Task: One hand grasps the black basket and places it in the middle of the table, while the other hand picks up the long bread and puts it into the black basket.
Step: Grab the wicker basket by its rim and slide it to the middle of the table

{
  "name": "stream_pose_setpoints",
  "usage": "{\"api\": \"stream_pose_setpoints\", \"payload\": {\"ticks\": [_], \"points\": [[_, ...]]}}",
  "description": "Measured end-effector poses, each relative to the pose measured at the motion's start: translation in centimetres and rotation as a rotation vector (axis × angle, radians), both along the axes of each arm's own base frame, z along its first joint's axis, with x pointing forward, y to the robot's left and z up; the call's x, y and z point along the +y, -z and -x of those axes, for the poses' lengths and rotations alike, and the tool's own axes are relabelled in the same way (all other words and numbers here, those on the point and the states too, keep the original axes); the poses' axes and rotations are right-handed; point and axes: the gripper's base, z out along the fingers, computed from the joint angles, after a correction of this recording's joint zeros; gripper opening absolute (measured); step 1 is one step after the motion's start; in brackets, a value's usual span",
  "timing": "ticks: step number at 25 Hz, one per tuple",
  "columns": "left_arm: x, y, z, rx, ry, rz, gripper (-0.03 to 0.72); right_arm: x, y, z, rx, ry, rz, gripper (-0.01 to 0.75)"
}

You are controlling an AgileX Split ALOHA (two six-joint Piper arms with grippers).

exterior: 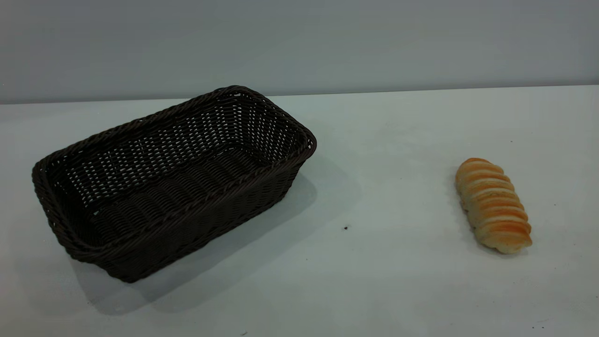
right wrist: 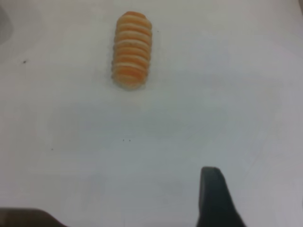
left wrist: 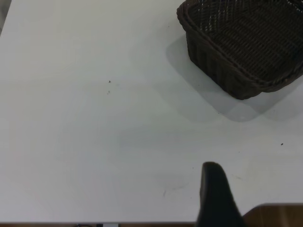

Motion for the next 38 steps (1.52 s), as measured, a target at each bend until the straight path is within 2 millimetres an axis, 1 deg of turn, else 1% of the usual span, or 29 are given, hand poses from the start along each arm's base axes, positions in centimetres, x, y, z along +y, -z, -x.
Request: {"api": "stream_pose_setpoints", "payload": {"ticks": [19,21,24,26,28,31,33,35,38], "points": [[0.0,0.0,0.0,-0.001,-0.001,0.001,0.503,0.0,0.0,0.0,-0.001,0.000,-0.001,0.420],[0.0,-0.5,0.0,-0.036,0.003,0.003,0.503,0.0,-0.1,0.0,-0.011,-0.006,0.004,0.420],[-0.3,-1.8,0.0,-0.121,0.017,0.030,0.503,0.2,-1.1,-0.3,-0.062,-0.038,0.018,0.420],[-0.4,-2.2,-0.4,-0.089,0.018,0.046,0.503,0.4,-1.7,-1.0,-0.078,-0.060,0.013,0.426],[-0.4,-2.3,-1.8,0.001,0.013,0.053,0.503,0.5,-2.1,-2.2,-0.055,-0.071,-0.005,0.443],[-0.4,-2.7,-4.6,0.122,-0.011,0.076,0.503,0.6,-2.2,-4.7,0.030,-0.084,-0.008,0.486],[-0.5,-3.0,-7.0,0.197,-0.031,0.092,0.503,0.6,-2.2,-6.4,0.070,-0.103,-0.008,0.510],[-0.5,-2.9,-10.0,0.277,-0.055,0.107,0.503,0.8,-2.0,-7.9,0.092,-0.118,-0.018,0.524],[-0.6,-2.6,-14.6,0.365,-0.095,0.142,0.503,0.8,-1.8,-9.4,0.101,-0.124,-0.028,0.528]]}}
